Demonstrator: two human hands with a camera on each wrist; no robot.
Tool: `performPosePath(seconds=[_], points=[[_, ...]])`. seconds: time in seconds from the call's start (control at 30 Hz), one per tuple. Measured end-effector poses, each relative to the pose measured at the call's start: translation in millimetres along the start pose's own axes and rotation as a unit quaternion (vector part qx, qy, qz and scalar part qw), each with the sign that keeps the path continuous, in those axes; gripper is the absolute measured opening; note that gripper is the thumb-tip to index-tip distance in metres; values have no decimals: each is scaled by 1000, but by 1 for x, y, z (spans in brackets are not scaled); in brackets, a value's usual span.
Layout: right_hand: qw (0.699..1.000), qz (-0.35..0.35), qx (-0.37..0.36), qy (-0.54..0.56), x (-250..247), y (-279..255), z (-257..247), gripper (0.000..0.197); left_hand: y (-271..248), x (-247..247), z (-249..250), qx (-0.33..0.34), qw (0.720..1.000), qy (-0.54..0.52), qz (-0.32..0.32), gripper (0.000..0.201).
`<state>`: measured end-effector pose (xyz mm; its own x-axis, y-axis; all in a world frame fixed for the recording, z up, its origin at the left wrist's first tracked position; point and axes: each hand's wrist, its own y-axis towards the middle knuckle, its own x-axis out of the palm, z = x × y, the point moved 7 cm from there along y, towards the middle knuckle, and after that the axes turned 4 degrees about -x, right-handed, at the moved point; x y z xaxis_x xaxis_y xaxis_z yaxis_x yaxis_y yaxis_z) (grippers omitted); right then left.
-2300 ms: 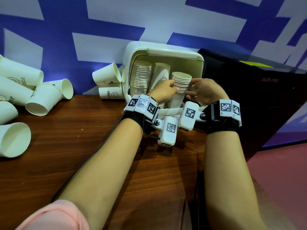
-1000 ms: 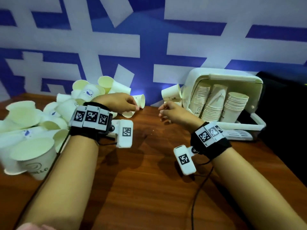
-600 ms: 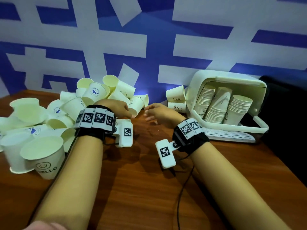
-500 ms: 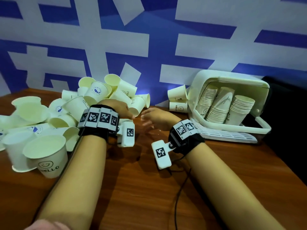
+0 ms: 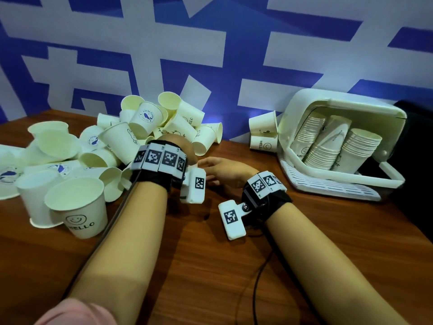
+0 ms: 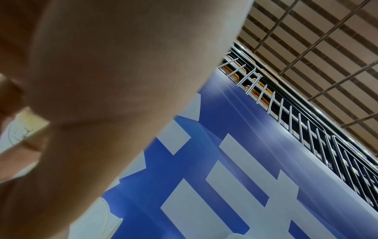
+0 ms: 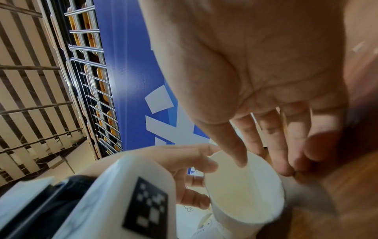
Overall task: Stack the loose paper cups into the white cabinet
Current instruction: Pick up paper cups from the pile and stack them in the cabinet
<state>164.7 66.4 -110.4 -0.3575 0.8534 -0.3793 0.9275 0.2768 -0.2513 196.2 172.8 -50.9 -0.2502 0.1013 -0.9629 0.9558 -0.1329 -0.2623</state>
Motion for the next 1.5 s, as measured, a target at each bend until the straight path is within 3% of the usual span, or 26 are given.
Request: performPosePath(seconds=[0.2,0.3,0.4,0.5,0.7,0.87,1.03,1.27,1.5], points=[[1000,9,0,26,-3,-11,-7,7,-9,-11,4,16,999,-44,25,29],[1000,0,-15,19,-3,-17,-16,11,-20,-24,9,43,995,-78,54,34],[999,36,-26,-21,-14,-25,-26,14,-30,-36,13,75,981,-159,83,35],[996,76,-33,-42,-31,-37,-35,23,-32,-43,14,105,952,-270,98,34],[978,165,-43,-117,-81,-74,-53,24,-47,-60,35,204,862,-446,131,32],[957,230,-50,-168,-120,-112,-59,32,-63,-71,68,263,818,-480,179,38],[954,251,-68,-152,-150,-158,-53,21,-80,-77,109,304,783,-490,233,38],[934,332,-69,-116,-210,-196,-22,26,-67,-85,189,346,718,-584,156,35],[917,377,-127,-24,-272,-238,8,21,-56,-91,271,371,616,-694,23,29]])
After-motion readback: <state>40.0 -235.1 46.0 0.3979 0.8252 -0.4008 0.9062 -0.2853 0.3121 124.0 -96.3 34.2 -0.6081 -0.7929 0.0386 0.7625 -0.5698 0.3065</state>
